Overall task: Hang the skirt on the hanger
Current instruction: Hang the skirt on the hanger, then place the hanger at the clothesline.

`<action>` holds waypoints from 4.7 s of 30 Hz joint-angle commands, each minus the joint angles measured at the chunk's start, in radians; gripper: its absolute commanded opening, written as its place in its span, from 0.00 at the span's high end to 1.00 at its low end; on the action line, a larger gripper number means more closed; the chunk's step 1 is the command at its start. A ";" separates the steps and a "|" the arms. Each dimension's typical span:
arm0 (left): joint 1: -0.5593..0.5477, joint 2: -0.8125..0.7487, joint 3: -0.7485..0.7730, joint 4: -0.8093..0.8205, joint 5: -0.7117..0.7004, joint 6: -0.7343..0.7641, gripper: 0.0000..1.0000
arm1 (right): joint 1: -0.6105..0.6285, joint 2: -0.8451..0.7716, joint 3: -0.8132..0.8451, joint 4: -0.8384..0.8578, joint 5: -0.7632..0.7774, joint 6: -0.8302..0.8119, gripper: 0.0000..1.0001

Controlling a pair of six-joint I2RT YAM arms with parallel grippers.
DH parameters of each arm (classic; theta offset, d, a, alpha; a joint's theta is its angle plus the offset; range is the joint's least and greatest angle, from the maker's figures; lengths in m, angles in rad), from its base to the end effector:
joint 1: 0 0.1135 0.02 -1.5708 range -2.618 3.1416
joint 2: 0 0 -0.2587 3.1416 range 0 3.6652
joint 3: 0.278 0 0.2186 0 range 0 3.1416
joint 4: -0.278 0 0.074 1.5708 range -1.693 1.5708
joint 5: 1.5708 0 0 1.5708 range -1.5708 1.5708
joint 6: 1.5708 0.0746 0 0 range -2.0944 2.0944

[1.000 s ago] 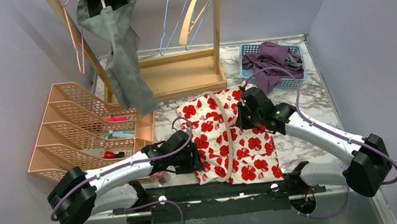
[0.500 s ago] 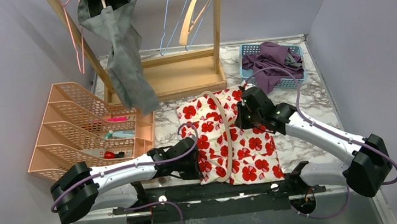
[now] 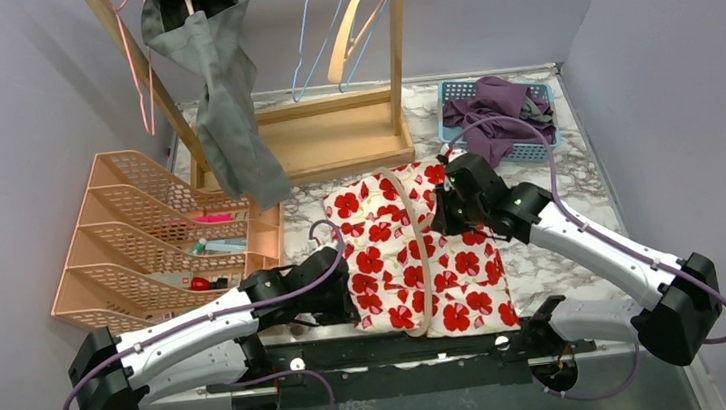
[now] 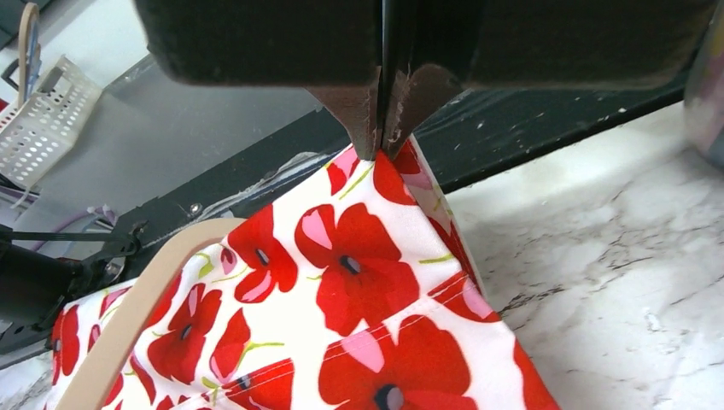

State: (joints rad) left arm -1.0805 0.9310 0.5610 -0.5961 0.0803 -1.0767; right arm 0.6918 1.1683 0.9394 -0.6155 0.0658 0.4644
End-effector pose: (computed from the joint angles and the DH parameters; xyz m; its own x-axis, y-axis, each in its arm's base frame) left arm 0.0736 -0.1506 0.1789 -0.9768 -0.0336 -0.2115 0.0862 0.8425 -0.5318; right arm 0.1846 0.1465 0.2513 -0.7848 -0.0697 -0.6159 -0.2812 0.9256 0.2535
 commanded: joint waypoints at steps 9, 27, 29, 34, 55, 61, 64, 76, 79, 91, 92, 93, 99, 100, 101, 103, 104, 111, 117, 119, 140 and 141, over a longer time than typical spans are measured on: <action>-0.004 -0.027 0.031 -0.188 -0.022 0.046 1.00 | -0.002 0.022 0.092 -0.175 0.169 -0.040 0.99; -0.004 0.010 0.068 -0.211 -0.140 0.049 0.58 | -0.002 0.032 0.130 -0.195 0.205 -0.065 0.99; -0.004 0.013 0.093 -0.212 -0.173 0.048 0.57 | -0.002 0.030 0.130 -0.186 0.198 -0.064 0.99; -0.004 0.039 0.185 -0.165 -0.299 0.088 0.57 | -0.002 0.034 0.126 -0.160 0.177 -0.065 0.99; 0.052 0.346 0.072 0.124 -0.230 0.199 0.77 | -0.002 0.023 0.159 -0.162 0.202 -0.064 0.99; 0.071 0.290 0.138 0.121 -0.260 0.244 0.55 | -0.002 0.018 0.231 -0.196 0.181 -0.076 0.99; 0.075 0.229 0.198 0.122 -0.318 0.266 0.48 | -0.002 0.011 0.296 -0.222 0.164 -0.083 0.99; 0.094 0.126 0.508 0.236 -0.518 0.668 0.33 | -0.002 0.027 0.550 -0.370 0.034 -0.184 0.99; 0.094 0.111 0.547 0.336 -0.500 0.832 0.28 | -0.002 0.039 0.628 -0.423 -0.009 -0.231 0.99; 0.094 0.132 0.693 0.413 0.029 1.651 0.23 | -0.002 0.033 0.810 -0.528 -0.268 -0.427 0.99; 0.093 0.148 0.706 0.366 0.067 1.725 0.23 | -0.002 0.025 0.805 -0.528 -0.279 -0.435 0.99; 0.095 0.173 0.725 0.323 0.100 1.786 0.23 | -0.002 0.019 0.801 -0.528 -0.288 -0.441 0.99; 0.164 0.316 0.905 -0.002 0.388 1.990 0.23 | -0.002 -0.029 0.749 -0.509 -0.308 -0.471 0.99; 0.185 0.335 0.929 -0.043 0.461 2.011 0.23 | -0.002 -0.038 0.737 -0.502 -0.309 -0.474 0.99; 0.214 0.353 0.944 -0.082 0.538 2.034 0.24 | -0.002 -0.045 0.727 -0.499 -0.311 -0.477 0.99; 0.259 0.385 0.964 -0.132 0.661 2.068 0.25 | -0.002 -0.058 0.714 -0.499 -0.316 -0.487 0.99; 0.272 0.402 0.972 -0.150 0.698 2.076 0.26 | -0.002 -0.061 0.709 -0.500 -0.318 -0.492 0.99; 0.283 0.567 1.091 -0.341 0.759 2.186 0.32 | -0.002 -0.066 0.688 -0.503 -0.335 -0.522 0.99; 0.283 0.631 1.136 -0.405 0.727 2.224 0.53 | -0.002 -0.047 0.682 -0.507 -0.345 -0.539 0.99; 0.282 0.649 1.147 -0.433 0.710 2.241 0.67 | -0.002 -0.043 0.682 -0.504 -0.352 -0.541 0.99; 0.344 0.549 1.145 -0.496 0.795 2.320 1.00 | -0.002 -0.309 0.420 -0.206 -0.380 -0.517 0.24; 0.357 0.535 1.137 -0.497 0.812 2.323 1.00 | -0.002 -0.342 0.380 -0.175 -0.372 -0.522 0.23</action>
State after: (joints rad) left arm -0.7681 1.5650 1.7065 -1.0962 0.7681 1.2003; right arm 0.6933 0.9401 1.4189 -0.9623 -0.3195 -0.0608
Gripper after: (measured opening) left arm 0.060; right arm 0.755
